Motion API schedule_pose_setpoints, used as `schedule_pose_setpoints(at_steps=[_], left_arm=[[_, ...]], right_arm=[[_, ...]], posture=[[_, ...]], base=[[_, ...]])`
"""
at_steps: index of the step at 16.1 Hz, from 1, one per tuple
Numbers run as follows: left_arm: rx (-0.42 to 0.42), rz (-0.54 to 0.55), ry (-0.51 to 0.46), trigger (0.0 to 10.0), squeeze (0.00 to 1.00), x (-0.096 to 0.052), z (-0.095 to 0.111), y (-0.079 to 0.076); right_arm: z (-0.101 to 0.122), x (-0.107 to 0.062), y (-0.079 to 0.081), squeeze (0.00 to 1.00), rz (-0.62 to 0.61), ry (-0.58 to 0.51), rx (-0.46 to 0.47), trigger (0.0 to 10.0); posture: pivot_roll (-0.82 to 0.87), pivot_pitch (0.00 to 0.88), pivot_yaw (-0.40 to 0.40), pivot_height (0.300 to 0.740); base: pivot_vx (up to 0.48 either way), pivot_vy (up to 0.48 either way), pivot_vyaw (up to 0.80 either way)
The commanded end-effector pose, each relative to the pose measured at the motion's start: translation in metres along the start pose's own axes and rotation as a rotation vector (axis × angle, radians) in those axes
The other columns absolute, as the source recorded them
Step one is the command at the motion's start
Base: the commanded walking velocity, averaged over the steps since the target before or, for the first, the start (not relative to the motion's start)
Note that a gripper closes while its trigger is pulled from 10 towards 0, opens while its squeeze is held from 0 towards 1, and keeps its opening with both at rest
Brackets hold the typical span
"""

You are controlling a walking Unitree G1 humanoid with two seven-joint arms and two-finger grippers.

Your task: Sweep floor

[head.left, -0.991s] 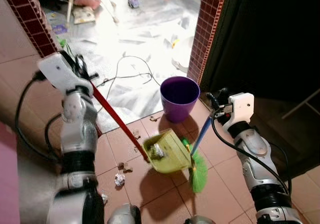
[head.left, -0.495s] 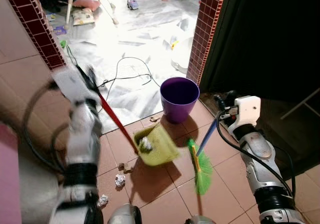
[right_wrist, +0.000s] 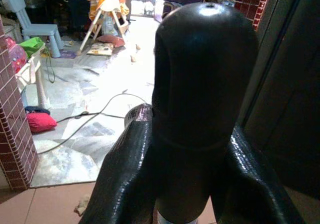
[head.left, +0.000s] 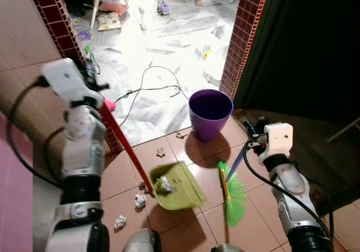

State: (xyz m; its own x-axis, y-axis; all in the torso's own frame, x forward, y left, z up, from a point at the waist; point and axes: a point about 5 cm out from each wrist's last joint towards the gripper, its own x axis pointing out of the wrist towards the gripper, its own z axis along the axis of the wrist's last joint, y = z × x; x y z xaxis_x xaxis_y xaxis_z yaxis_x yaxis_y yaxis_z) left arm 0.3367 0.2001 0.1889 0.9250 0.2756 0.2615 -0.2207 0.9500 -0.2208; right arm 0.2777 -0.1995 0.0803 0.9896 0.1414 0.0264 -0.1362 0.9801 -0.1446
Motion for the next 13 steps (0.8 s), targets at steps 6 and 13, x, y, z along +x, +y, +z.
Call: schedule_pose_setpoints(at_steps=[6, 13], left_arm=[[-0.039, -0.005, -0.131, 10.0, 0.0, 0.011, 0.034, -0.008], [-0.06, 0.038, -0.252, 10.0, 0.0, 0.032, 0.07, -0.002]], right_arm=[[0.002, 0.002, 0.0, 0.0, -0.015, -0.001, -0.002, 10.0], [0.002, 0.002, 0.002, 0.0, 0.026, 0.003, -0.006, 10.0]], posture=[[-0.14, 0.0, 0.06, 0.74], [-0.15, 0.0, 0.054, 0.74]], base=[[0.0, 0.0, 0.0], [0.111, 0.0, 0.0]])
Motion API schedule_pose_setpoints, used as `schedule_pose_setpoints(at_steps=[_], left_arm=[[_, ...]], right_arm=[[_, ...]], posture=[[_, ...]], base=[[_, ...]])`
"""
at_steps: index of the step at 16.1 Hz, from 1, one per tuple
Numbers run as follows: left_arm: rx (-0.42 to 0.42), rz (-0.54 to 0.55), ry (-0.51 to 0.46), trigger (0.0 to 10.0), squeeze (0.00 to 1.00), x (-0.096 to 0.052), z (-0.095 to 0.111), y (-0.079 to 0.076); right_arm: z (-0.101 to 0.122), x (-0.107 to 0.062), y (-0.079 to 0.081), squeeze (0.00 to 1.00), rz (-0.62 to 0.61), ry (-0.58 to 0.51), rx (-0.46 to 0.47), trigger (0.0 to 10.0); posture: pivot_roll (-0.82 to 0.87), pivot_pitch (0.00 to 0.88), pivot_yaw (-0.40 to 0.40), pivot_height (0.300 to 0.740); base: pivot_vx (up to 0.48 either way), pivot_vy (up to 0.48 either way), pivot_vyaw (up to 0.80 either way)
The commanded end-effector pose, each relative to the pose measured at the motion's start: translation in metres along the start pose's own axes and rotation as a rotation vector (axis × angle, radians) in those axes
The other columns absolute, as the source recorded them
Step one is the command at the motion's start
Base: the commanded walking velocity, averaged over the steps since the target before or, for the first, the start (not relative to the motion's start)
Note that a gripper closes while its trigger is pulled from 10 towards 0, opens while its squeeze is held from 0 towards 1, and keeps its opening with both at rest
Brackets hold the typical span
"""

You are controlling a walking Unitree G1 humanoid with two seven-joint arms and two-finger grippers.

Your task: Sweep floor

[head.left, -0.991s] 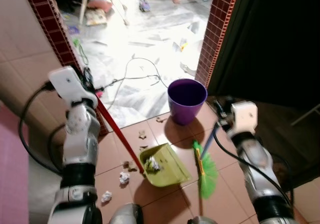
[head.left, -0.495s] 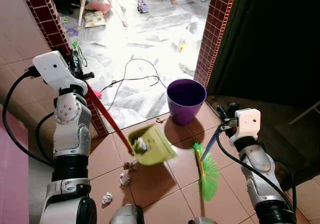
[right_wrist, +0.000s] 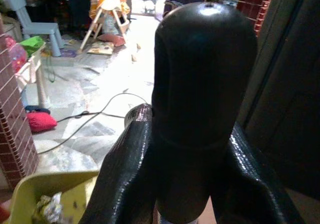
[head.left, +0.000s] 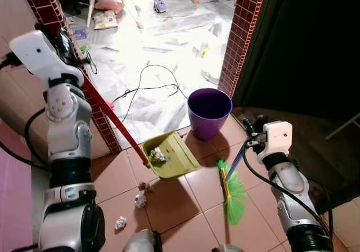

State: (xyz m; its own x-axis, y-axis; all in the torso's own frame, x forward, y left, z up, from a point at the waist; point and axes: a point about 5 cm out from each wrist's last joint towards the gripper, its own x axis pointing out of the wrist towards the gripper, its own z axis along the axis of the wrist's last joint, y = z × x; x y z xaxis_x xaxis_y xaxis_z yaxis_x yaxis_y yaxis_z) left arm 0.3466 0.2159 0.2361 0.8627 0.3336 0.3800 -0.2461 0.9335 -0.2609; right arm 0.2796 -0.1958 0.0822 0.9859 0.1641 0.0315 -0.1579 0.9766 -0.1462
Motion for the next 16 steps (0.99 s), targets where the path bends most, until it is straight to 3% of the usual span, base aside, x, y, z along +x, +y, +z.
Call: schedule_pose_setpoints(at_steps=[1, 4, 9, 16], left_arm=[[-0.038, -0.001, -0.116, 10.0, 0.0, 0.011, 0.026, -0.006], [-0.056, -0.005, -0.136, 10.0, 0.0, 0.015, 0.032, -0.01], [-0.08, 0.008, -0.192, 10.0, 0.0, 0.025, 0.048, -0.012], [-0.103, 0.001, -0.204, 10.0, 0.0, 0.031, 0.052, -0.016]], right_arm=[[0.0, 0.0, 0.0, 0.0, 0.01, 0.011, -0.009, 10.0], [0.0, 0.001, 0.003, 0.0, 0.021, 0.007, -0.007, 10.0], [-0.004, -0.002, 0.009, 0.0, 0.058, 0.021, 0.004, 10.0], [-0.004, -0.001, 0.013, 0.0, 0.076, 0.021, 0.022, 10.0]], posture=[[-0.15, 0.0, 0.054, 0.74], [-0.16, 0.0, 0.055, 0.74], [-0.16, 0.0, 0.056, 0.74], [-0.16, 0.0, 0.061, 0.74]], base=[[0.274, 0.0, 0.41], [0.287, 0.0, 0.56], [0.297, 0.0, 0.0], [0.307, 0.0, 0.18]])
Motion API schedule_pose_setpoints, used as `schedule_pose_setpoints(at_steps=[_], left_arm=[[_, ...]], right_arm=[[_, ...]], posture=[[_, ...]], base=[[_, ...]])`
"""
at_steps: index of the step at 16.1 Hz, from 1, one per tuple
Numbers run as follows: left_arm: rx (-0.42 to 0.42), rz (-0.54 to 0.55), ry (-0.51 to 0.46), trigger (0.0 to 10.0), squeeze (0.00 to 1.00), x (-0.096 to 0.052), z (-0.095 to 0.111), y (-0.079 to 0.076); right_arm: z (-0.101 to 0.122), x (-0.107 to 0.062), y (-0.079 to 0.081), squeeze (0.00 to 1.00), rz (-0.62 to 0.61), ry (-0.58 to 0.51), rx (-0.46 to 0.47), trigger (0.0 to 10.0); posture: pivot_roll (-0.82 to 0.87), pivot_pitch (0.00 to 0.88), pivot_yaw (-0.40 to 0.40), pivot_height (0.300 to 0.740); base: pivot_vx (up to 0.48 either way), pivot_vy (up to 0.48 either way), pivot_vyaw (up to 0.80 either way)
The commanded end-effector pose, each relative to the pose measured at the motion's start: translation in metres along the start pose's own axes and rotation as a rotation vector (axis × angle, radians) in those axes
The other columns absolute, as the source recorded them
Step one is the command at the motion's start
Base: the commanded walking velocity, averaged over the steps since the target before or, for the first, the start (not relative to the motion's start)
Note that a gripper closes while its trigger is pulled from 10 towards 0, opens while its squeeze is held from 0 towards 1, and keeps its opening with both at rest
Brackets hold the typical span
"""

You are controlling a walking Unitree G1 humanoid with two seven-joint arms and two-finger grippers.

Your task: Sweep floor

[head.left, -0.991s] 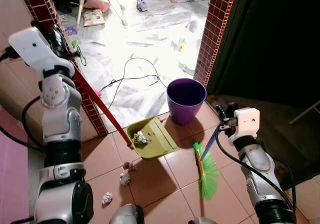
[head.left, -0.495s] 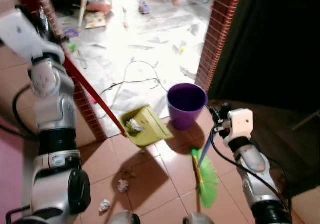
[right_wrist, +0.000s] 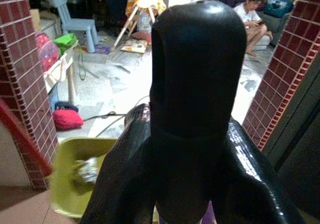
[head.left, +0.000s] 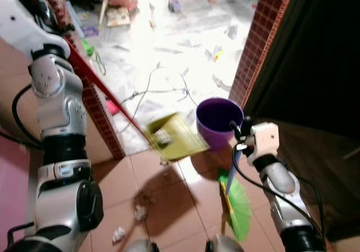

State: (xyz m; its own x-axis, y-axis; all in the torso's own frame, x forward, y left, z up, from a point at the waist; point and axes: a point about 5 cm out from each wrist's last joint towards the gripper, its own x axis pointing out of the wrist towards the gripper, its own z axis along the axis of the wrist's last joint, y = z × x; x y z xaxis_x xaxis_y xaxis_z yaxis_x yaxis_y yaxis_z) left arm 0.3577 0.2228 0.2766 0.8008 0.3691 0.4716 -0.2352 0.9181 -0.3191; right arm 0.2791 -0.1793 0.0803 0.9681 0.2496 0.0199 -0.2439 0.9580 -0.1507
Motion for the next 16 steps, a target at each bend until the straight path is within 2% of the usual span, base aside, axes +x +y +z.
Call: schedule_pose_setpoints(at_steps=[1, 3, 8, 16], left_arm=[[-0.051, -0.02, -0.093, 10.0, 0.0, 0.007, 0.02, -0.01], [-0.055, -0.019, -0.097, 10.0, 0.0, 0.008, 0.021, -0.011], [-0.059, -0.019, -0.103, 10.0, 0.0, 0.009, 0.021, -0.013], [-0.068, -0.01, -0.118, 10.0, 0.0, 0.014, 0.023, -0.016]], right_arm=[[-0.003, -0.002, -0.002, 0.0, -0.008, 0.018, 0.033, 10.0], [-0.002, 0.0, 0.002, 0.0, 0.012, 0.018, 0.036, 10.0], [-0.002, 0.0, 0.004, 0.0, 0.022, 0.021, 0.03, 10.0], [0.001, 0.0, 0.01, 0.0, 0.061, 0.009, 0.02, 10.0]], posture=[[-0.16, 0.0, 0.059, 0.74], [-0.16, 0.0, 0.059, 0.74], [-0.16, 0.0, 0.059, 0.74], [-0.16, 0.0, 0.059, 0.74]], base=[[0.311, 0.0, 0.0], [0.309, 0.0, 0.0], [0.308, 0.0, -0.8], [0.3, 0.0, 0.0]])
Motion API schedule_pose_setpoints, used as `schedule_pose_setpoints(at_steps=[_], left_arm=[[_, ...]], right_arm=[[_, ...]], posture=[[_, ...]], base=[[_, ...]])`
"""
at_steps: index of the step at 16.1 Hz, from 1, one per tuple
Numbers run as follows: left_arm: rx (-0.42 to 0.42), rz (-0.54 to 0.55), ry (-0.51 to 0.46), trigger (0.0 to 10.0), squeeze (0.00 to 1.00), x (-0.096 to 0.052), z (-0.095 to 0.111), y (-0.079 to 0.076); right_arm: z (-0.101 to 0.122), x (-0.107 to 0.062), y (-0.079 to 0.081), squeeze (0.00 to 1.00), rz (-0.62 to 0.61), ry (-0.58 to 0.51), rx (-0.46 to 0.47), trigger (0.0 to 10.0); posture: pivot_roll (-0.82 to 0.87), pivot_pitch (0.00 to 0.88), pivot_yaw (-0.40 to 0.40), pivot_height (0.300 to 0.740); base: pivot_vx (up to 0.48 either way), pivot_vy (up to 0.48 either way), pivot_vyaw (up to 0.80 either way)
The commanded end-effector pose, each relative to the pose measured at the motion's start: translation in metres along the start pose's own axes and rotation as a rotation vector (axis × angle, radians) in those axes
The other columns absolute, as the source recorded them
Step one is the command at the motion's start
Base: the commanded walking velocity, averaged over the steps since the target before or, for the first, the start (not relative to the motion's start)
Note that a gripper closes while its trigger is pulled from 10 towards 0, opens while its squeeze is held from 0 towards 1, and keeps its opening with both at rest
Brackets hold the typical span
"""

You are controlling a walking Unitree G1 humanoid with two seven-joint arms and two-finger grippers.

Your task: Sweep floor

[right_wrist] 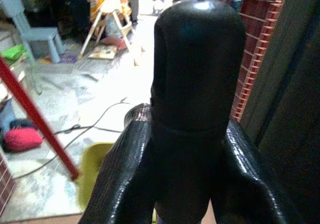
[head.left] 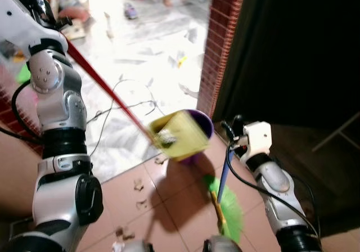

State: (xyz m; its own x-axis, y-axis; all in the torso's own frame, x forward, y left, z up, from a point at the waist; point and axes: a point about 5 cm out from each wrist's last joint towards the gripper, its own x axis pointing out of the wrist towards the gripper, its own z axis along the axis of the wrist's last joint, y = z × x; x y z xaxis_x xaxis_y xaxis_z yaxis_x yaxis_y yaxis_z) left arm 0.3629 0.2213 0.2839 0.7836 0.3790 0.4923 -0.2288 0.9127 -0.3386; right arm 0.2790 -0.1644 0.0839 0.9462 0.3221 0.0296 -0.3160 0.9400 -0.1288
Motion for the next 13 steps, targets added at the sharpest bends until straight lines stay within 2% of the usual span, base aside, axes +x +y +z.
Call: schedule_pose_setpoints(at_steps=[1, 4, 8, 9, 12, 13], left_arm=[[-0.048, -0.013, -0.09, 10.0, 0.0, 0.007, 0.02, -0.012], [-0.035, -0.043, -0.102, 10.0, 0.0, 0.005, 0.017, -0.019], [-0.017, -0.03, -0.11, 10.0, 0.0, 0.006, 0.016, -0.021], [0.029, -0.038, -0.145, 10.0, 0.0, 0.008, 0.019, -0.024], [0.076, -0.056, -0.163, 10.0, 0.0, 0.011, 0.017, -0.035], [0.092, -0.088, -0.177, 10.0, 0.0, 0.01, 0.016, -0.044]], right_arm=[[-0.005, -0.004, -0.004, 0.0, -0.013, 0.029, -0.003, 10.0], [-0.005, -0.004, -0.003, 0.0, -0.014, 0.028, -0.005, 10.0], [-0.004, -0.005, -0.003, 0.0, -0.015, 0.027, -0.003, 10.0], [-0.004, -0.005, -0.003, 0.0, -0.015, 0.027, -0.003, 10.0], [-0.004, -0.005, -0.002, 0.0, -0.016, 0.023, -0.004, 10.0], [-0.003, -0.006, -0.001, 0.0, -0.017, 0.02, -0.005, 10.0]], posture=[[-0.16, 0.0, 0.06, 0.74], [-0.16, 0.0, 0.062, 0.74], [-0.16, 0.0, 0.063, 0.74], [-0.17, 0.0, 0.065, 0.74], [-0.18, 0.0, 0.071, 0.74], [-0.19, 0.0, 0.076, 0.74]], base=[[0.0, 0.0, 0.0], [0.0, 0.0, 0.0], [0.0, 0.0, 0.0], [0.0, 0.0, 0.0], [0.0, 0.0, 0.0], [0.0, 0.0, 0.0]])
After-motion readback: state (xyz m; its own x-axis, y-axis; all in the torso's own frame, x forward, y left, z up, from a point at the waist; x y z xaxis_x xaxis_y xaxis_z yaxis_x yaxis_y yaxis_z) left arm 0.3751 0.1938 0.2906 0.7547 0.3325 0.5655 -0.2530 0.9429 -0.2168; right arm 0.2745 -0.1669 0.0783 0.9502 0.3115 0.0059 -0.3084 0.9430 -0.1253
